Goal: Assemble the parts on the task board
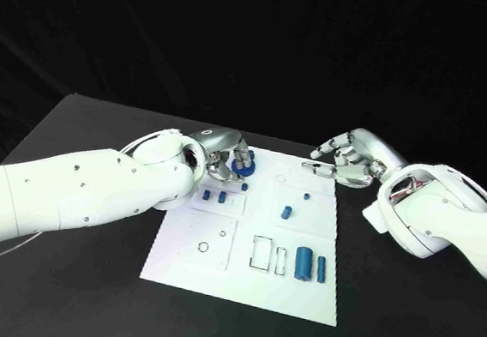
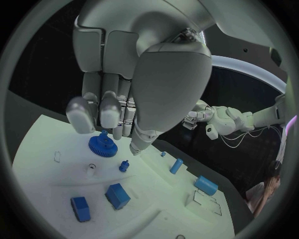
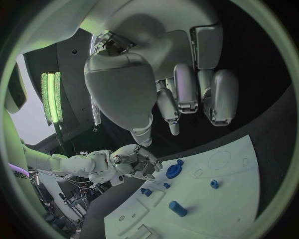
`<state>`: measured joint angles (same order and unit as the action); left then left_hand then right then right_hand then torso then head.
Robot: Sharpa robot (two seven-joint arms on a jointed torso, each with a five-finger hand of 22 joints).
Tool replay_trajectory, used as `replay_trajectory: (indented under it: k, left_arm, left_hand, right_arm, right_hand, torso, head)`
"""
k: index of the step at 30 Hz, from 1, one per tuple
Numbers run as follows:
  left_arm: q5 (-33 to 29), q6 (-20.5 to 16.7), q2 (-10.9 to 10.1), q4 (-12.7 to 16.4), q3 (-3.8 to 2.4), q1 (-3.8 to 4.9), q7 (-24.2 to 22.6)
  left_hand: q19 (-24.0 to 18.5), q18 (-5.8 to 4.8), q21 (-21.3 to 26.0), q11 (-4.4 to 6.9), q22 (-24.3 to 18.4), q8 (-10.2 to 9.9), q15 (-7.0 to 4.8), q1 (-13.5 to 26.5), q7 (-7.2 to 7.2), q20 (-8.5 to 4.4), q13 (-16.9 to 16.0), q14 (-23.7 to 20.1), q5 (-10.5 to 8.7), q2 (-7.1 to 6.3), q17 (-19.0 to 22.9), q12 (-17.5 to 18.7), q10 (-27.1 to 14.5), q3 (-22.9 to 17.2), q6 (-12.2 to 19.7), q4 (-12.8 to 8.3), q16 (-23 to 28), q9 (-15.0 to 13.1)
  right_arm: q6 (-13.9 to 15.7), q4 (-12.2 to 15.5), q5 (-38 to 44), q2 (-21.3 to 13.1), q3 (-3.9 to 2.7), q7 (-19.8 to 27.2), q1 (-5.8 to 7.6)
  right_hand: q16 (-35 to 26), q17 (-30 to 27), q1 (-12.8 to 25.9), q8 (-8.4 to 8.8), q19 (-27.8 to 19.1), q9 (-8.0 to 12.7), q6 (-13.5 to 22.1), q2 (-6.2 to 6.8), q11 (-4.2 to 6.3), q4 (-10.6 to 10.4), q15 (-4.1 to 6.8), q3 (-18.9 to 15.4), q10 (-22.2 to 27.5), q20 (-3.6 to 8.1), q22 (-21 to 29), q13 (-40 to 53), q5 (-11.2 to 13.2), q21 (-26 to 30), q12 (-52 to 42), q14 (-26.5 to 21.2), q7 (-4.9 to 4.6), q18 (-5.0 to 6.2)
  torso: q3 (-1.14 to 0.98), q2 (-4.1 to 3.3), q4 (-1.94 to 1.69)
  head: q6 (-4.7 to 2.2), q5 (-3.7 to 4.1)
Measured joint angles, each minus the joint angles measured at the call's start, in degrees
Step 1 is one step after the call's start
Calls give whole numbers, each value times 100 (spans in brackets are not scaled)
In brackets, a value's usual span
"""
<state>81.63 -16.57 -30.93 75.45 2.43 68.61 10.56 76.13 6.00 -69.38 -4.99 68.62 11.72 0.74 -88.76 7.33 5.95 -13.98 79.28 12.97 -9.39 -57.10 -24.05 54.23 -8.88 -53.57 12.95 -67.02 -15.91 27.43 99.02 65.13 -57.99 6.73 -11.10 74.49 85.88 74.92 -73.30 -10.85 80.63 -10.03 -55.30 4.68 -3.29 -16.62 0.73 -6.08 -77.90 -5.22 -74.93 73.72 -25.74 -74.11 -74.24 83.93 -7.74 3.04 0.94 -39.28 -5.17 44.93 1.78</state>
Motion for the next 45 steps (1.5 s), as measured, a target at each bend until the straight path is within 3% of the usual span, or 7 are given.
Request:
replay_trajectory:
  k: [3, 6, 8, 33, 36, 45]
  left_arm:
    - [199, 79, 54, -53, 3, -6, 5]
    - [349, 195, 101, -97, 4, -9, 30]
    - [417, 269, 133, -130, 4, -9, 49]
    - [691, 847, 459, -522, 5, -47, 139]
    - [693, 879, 477, -560, 4, -47, 140]
    - [692, 930, 547, -652, 4, -60, 137]
  left_hand:
    - [238, -66, -367, -4, 361, -33, -16, 27, -38, -14, 122, 242, 0, -28, -407, 101, 62, -24, -89, 24, -414, 81]
    - [354, -66, -555, 7, 548, -68, -23, 50, -29, -22, 206, 313, 0, -50, -547, 177, 114, -37, -151, 37, -576, 137]
    - [392, -129, -631, 7, 621, -68, -23, 51, -39, -25, 249, 348, 0, -51, -586, 210, 114, -39, -201, 39, -623, 163]
    - [538, -127, -867, 64, 631, -143, -85, 11, 2, -84, 468, 450, 0, -11, -600, 446, 505, -211, -508, 23, -734, 297]
    - [538, -204, -892, 78, 631, -158, -85, -12, 2, -84, 490, 450, 0, 12, -599, 496, 554, -242, -550, 13, -738, 311]
    - [599, -204, -962, 91, 631, -213, -85, -34, 3, -103, 556, 450, 0, 35, -599, 610, 684, -372, -591, -9, -764, 364]
  right_arm:
    - [1, 3, 0, 0, 0, 1, 0]
    - [1, 6, 0, -1, 0, 2, 0]
    - [2, 7, 0, -1, 0, 3, 0]
    - [7, 27, -1, 12, 0, 7, 0]
    - [7, 26, -1, 16, 0, 7, 0]
    - [8, 23, -1, 28, -2, 9, 1]
  right_hand:
    - [0, 0, 0, 0, 0, 0, 0, 0, 0, 0, 0, 0, 0, 0, 0, 0, 0, 0, 0, 0, 0, 0]
    - [0, 0, 0, 0, 0, 0, 0, 0, 0, 0, 0, 0, 0, 0, 0, 0, 0, 0, 0, 0, 0, 0]
    - [0, 0, 0, 0, 0, 0, 0, 0, 0, 0, 0, 0, 0, 0, 1, 0, 0, 0, 0, 0, 0, 0]
    - [0, -1, 0, -14, 0, 0, 0, 0, 0, 0, 0, 0, 0, 0, 2, 1, 0, 0, 0, 0, 0, 0]
    - [0, -1, 0, -22, 0, 0, 0, 0, 0, 1, 0, 1, 0, 0, 3, 1, 0, 0, 0, 0, 0, 0]
    - [0, -2, 0, -22, 0, 0, 0, 0, 0, 1, 0, 1, 0, 0, 3, 1, 0, 0, 0, 0, 0, 0]
  torso:
    - [-4, -2, 4]
    - [-4, -2, 4]
    - [-4, -2, 5]
    - [-4, -2, -2]
    - [-4, 1, -2]
    - [-7, 2, -2]
  head:
    - [-1, 3]
    - [5, 11]
    - [8, 16]
    - [49, 58]
    - [55, 56]
    - [60, 57]
